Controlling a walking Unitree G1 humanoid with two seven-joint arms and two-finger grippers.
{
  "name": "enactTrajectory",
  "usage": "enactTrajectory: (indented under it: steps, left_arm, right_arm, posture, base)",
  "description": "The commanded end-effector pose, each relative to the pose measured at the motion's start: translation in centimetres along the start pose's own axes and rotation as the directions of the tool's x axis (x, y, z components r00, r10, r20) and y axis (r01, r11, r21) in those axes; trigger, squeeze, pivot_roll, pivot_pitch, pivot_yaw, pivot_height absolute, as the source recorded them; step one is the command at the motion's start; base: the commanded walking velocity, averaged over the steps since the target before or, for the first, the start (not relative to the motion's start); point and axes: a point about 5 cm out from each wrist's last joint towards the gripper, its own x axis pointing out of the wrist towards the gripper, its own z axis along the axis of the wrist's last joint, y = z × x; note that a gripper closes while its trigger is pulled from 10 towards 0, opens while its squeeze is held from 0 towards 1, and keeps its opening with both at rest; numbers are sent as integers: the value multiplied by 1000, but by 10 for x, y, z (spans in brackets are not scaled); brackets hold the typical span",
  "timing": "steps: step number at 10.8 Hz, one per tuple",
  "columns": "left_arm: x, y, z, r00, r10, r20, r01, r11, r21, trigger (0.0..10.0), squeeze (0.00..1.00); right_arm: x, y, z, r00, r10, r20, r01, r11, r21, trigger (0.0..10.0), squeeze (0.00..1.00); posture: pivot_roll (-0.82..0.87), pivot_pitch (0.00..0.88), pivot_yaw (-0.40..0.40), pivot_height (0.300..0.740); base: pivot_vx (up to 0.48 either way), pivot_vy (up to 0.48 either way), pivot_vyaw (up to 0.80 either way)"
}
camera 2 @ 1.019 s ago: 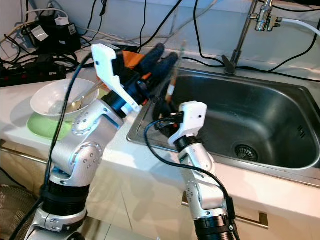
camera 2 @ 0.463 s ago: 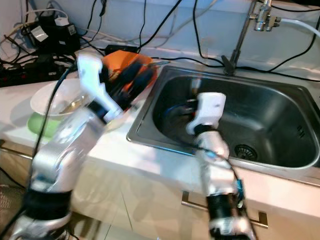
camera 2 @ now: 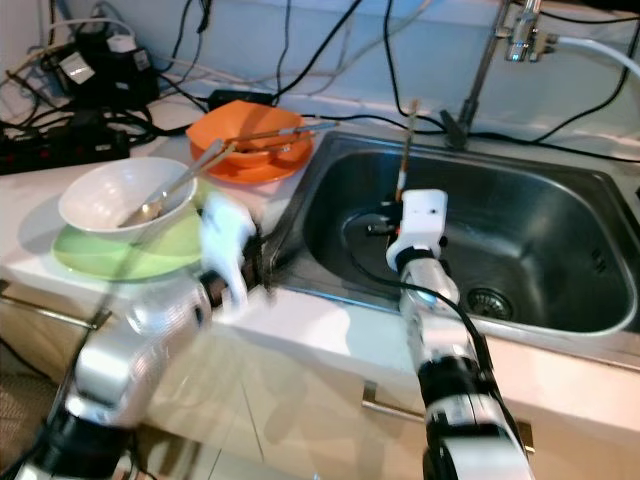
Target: Kitchen organization
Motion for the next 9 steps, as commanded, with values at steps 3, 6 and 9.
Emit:
enactTrajectory:
  steps: [3,6,9]
  left_arm:
    - [0,-2,-6,999,-13,-36,13,1000,-1,10000,0]
    - [-1,-6,-6,999,-23,-37,23,1000,-1,10000,0]
    - [0,-8,-5,999,-37,-34,37,999,-4,10000,0]
  right_arm:
    - [5,5,-13,997,18,-69,-19,1000,-9,10000,0]
    - [9,6,-17,996,20,-87,-19,1000,10,10000,1000]
    - [10,8,-18,996,24,-90,-24,1000,1,10000,0]
  posture:
    - [206,0,-5,717]
    - [211,0,-11,717]
    - [206,0,-10,717]
  base:
    - [0,0,0]
    - [0,0,0]
    - [0,0,0]
